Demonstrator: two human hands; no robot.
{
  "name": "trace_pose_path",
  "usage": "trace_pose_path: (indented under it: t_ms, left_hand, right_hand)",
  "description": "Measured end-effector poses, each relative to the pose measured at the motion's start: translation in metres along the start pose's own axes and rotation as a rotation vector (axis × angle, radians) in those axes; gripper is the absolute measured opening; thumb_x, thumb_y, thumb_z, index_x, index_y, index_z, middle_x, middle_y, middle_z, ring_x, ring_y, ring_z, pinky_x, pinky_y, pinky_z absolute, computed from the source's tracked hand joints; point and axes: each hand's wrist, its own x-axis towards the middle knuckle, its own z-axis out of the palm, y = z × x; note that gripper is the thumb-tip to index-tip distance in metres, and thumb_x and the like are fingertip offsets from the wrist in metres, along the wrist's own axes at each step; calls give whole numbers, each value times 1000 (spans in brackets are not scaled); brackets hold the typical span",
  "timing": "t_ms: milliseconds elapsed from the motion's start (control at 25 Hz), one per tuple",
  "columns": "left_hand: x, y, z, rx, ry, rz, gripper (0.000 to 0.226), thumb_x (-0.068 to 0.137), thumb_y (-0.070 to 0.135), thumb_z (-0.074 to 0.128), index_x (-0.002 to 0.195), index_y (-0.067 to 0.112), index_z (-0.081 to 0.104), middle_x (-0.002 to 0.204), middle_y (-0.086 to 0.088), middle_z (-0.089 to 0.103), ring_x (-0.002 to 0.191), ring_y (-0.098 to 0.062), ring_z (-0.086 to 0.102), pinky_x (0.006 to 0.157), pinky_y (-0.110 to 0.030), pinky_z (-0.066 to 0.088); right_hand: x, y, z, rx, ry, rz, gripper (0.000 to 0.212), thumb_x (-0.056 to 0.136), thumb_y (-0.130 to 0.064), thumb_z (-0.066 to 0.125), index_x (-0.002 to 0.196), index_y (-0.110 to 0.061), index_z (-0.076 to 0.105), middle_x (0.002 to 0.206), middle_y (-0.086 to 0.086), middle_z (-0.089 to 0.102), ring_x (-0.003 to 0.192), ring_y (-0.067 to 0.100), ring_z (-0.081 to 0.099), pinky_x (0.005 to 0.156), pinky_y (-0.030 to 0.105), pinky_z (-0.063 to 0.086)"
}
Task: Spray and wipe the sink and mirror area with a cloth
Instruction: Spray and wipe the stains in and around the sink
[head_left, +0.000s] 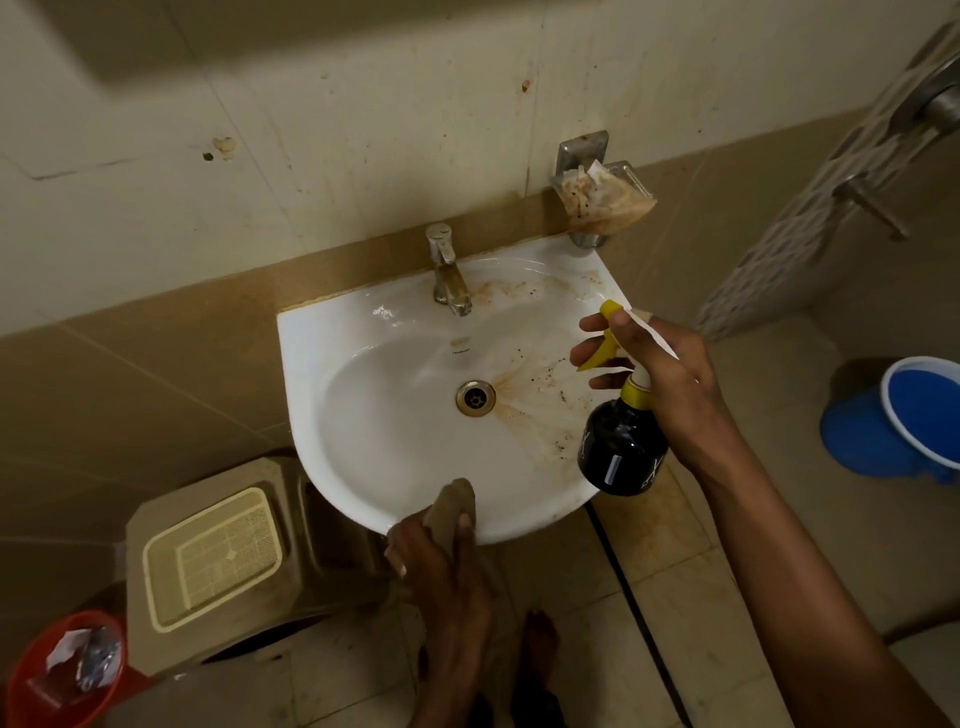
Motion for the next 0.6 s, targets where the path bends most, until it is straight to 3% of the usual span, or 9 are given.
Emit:
trace_pose_path:
  t_ms: [200,400,480,600]
  left_hand:
    - [-11,-9,22,-62,63,-41,36,89,51,51,111,25,42,119,2,44,115,-21,41,100,-51,43]
    - [-30,-2,48,-220,45,-48,33,95,28,59,121,22,40,125,-1,45,117,-19,47,104,-45,45]
    - [-38,1,62,-197,54,-16,34,93,37,58,119,24,41,124,-3,45,117,-23,48,102,-48,48]
    - [-44,8,79,-110,51,2,47,85,72,45,108,31,39,115,2,43,109,-27,48,94,-52,49]
  right_hand:
    - [-15,6,-12,-2,21,36,37,107,-34,51,112,-7,76,102,21,79,95,29,77,77,33,63]
    - [-24,5,-29,1,55,41,36,108,-34,50,113,-10,76,101,19,79,90,19,77,76,31,61]
    - [-26,4,-34,-1,68,35,35,108,-33,50,112,-10,76,101,19,79,88,18,76,74,29,61]
    - [-29,2,-40,2,83,18,35,108,-30,50,113,-6,76,102,23,78,93,25,76,76,34,60]
